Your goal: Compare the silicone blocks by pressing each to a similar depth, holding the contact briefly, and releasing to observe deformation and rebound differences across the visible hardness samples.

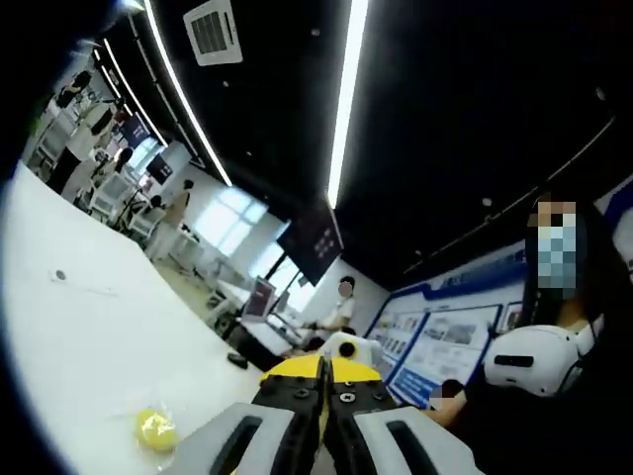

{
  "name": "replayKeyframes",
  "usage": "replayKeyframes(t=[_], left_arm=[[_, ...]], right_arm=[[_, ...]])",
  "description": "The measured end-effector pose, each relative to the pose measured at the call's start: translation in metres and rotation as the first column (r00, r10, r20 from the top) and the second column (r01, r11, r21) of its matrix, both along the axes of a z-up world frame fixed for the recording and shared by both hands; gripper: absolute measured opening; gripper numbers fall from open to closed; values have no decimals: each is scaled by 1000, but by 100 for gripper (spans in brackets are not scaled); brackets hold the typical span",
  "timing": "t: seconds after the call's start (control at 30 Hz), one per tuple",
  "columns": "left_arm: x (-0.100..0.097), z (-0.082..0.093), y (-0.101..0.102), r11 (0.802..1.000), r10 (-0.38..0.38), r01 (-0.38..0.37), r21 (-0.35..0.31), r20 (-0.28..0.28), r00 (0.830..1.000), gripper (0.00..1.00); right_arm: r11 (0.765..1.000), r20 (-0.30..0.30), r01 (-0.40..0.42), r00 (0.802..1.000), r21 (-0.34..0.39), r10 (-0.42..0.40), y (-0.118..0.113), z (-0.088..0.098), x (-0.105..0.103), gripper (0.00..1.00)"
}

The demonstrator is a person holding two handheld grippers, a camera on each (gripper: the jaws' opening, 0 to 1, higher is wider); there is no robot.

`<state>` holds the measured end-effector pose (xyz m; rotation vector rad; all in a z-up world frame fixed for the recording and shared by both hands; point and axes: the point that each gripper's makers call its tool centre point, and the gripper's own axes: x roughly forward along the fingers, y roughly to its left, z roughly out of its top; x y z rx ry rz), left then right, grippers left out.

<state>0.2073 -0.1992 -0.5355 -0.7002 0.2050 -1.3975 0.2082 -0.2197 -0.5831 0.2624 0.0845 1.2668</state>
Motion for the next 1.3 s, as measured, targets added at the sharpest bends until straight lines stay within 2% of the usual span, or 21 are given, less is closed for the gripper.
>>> replayKeyframes(t=[0.07, 0.2, 0.3, 0.33, 0.6, 0.7, 0.8, 1.13, 1.3], left_arm=[[-3, 2, -2, 1000, -17, 17, -3, 6, 1000, 0], [-18, 4, -5, 995, -98, 98, -2, 9, 995, 0], [-22, 6, -5, 992, -124, 124, -11, 7, 992, 0], [-23, 6, -5, 992, -125, 125, -11, 9, 992, 0], [-24, 13, -2, 989, -131, 131, -69, 5, 991, 0], [-24, 15, -1, 989, -129, 129, -76, 9, 992, 0], [-22, 16, -2, 991, -111, 112, -69, 16, 994, 0], [-21, 14, 1, 996, -70, 71, -48, 26, 997, 0], [-21, 21, 4, 998, -34, 36, -53, 51, 998, 0]], right_arm=[[1000, 6, -20, 1000, -12, 20, 0, 0, -1, 32], [996, 20, -69, 997, -48, 70, 2, -2, -9, 32], [995, 44, -80, 996, -65, 83, 3, 1, -14, 32], [994, 62, -91, 994, -69, 95, 4, 3, -18, 31], [992, 78, -115, 990, -47, 118, 7, 14, -27, 29], [990, 83, -136, 987, -39, 139, 8, 18, -32, 27], [988, 120, -153, 980, -36, 156, 10, 21, -37, 27], [989, 49, -111, 992, -103, 116, 12, 22, -35, 21], [986, 14, -103, 994, -129, 106, 13, 29, -34, 16]])
